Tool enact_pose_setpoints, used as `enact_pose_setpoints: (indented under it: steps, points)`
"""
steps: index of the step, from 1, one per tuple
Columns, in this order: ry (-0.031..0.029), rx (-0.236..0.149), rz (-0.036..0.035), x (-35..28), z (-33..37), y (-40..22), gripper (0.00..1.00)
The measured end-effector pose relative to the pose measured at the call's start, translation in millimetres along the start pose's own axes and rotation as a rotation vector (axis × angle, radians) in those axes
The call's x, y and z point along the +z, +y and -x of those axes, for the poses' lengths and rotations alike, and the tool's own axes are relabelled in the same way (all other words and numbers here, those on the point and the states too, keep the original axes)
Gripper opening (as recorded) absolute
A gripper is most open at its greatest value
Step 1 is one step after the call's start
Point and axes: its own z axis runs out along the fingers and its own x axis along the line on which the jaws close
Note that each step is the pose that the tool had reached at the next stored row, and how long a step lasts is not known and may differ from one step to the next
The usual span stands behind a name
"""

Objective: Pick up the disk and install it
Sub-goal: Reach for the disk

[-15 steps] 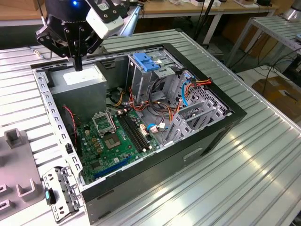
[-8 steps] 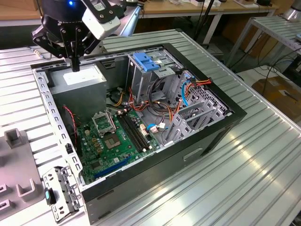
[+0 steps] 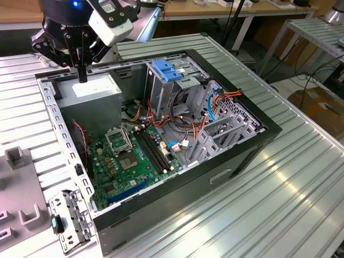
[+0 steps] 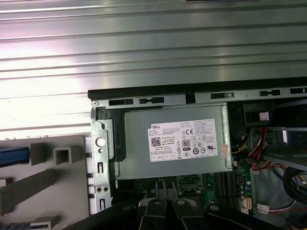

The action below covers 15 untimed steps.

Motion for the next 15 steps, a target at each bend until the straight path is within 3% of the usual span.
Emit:
enact_pose_setpoints:
  steps: [15]
  points:
    - [0.0048, 0.0, -0.0004, 0.2, -13.7, -1.0, 0.11]
